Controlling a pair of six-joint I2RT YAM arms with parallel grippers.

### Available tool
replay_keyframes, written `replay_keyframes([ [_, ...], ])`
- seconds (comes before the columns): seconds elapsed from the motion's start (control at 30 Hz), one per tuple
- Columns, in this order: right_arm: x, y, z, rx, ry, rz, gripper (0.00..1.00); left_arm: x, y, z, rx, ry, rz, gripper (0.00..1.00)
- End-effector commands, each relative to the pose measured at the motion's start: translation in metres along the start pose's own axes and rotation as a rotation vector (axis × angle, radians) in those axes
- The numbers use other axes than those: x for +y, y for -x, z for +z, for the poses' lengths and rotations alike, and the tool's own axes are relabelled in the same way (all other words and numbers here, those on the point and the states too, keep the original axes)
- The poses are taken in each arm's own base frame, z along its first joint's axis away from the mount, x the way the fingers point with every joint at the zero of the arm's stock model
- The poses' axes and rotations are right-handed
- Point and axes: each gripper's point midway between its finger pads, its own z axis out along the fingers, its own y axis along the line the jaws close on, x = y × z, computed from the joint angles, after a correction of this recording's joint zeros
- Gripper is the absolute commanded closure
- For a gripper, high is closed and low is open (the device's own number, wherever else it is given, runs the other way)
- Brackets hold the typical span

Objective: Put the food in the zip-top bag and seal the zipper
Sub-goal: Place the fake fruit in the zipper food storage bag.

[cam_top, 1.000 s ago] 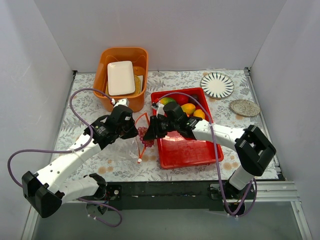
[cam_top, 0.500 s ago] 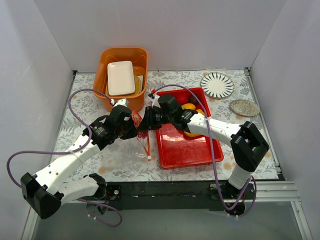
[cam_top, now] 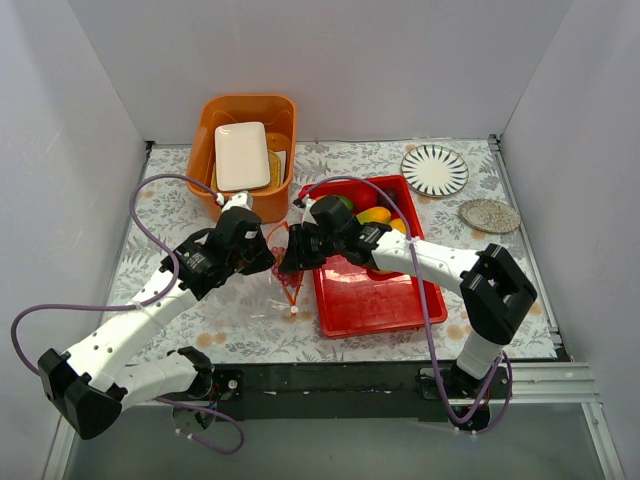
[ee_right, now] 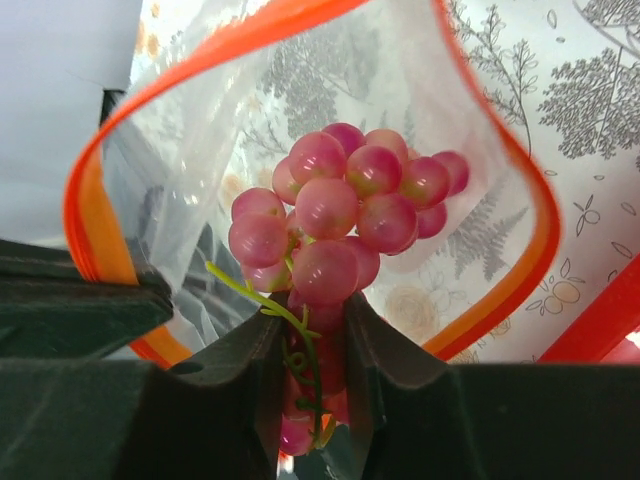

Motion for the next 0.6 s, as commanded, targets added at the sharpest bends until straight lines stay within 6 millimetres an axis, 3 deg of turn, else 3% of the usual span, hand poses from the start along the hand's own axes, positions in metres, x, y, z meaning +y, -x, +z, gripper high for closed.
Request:
replay_keyframes([
  [0.0,0.024,0.004,-0.007,-0.022,0.022,-0.107,0.65,-0.006,0.02,-0.013,-0.072,-0.019,-0.022,1.0],
  [0.3,0.041,0.007,-0.009,-0.056,0.027,-0.209,0.29,-0.003,0.021,-0.014,-0.083,-0.013,-0.032,1.0],
  [0.5,0.028,0.024,-0.039,-0.199,-0.079,-0.216,0.26,-0.001,0.022,-0.015,-0.09,0.0,-0.032,1.0],
  [0.57,0.014,0.029,-0.055,-0.253,-0.164,-0.204,0.26,0.001,0.022,-0.016,-0.093,0.006,-0.033,1.0],
])
